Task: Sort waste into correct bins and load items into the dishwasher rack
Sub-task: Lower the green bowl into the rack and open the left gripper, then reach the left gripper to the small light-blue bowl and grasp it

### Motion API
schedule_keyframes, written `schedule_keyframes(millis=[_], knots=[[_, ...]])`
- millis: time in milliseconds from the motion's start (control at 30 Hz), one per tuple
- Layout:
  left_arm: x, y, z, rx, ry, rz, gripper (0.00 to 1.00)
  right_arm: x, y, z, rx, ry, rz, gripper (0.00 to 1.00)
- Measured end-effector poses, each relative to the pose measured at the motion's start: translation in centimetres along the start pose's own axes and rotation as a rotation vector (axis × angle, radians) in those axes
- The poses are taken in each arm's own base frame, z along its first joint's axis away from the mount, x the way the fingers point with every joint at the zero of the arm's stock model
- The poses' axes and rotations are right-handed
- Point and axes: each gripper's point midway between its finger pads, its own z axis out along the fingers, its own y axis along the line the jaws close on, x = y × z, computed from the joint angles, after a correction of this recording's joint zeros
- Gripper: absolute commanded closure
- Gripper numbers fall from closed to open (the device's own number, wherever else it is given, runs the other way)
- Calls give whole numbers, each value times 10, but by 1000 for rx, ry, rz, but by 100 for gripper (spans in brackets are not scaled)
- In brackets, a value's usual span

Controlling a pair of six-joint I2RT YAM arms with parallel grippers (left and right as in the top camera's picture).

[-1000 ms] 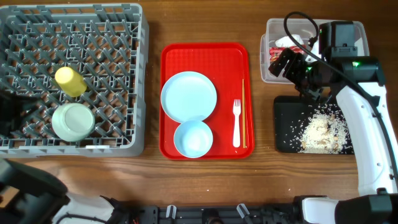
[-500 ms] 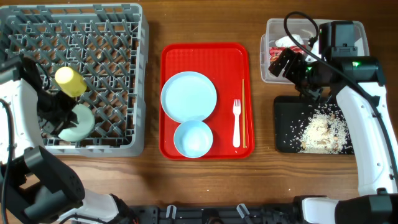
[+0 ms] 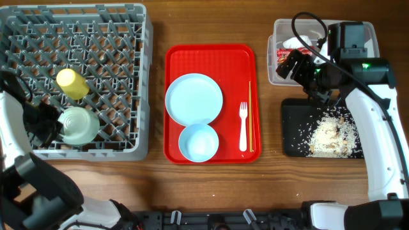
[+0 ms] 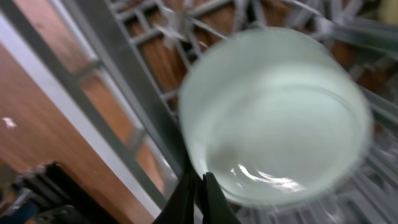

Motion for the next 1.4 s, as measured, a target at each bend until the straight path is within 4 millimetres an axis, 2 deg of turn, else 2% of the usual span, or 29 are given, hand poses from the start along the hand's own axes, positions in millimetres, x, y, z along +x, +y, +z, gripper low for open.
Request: schedule_keyframes(millis=[100,133,167,200,233,267,333,400,433,533,633,700,733,867,1100,1233,1400], knots=[[13,-18,-22,113,-1,46,96,0,0,0,0,0,0,0],[21,-28,-35,174,-16,77,91,0,0,0,0,0,0,0],[37,-45,-61,274,-53,140,75,0,0,0,0,0,0,0],[49,-57,-76,333,-76,193,48,0,0,0,0,0,0,0],[62,-70,-89,394,-97,260,33,0,0,0,0,0,0,0],[83,-84,-102,454,-106,346,30,0,0,0,0,0,0,0],[135,-115,-123,560,-98,552,30,0,0,0,0,0,0,0],[177,-134,-127,602,-66,709,47,0,0,0,0,0,0,0],[207,-144,-125,609,-31,819,47,0,0,0,0,0,0,0],[259,-154,-108,557,36,982,49,0,0,0,0,0,0,0],[304,-158,-80,448,90,1117,61,0,0,0,0,0,0,0],[333,-158,-53,353,146,1179,58,0,0,0,0,0,0,0],[341,-157,-43,317,165,1196,56,0,0,0,0,0,0,0],[368,-152,-3,177,222,1248,52,0,0,0,0,0,0,0],[406,-153,39,109,227,1289,54,0,0,0,0,0,0,0],[409,-152,61,75,174,1250,57,0,0,0,0,0,0,0],[400,-156,84,78,83,1211,58,0,0,0,0,0,0,0]])
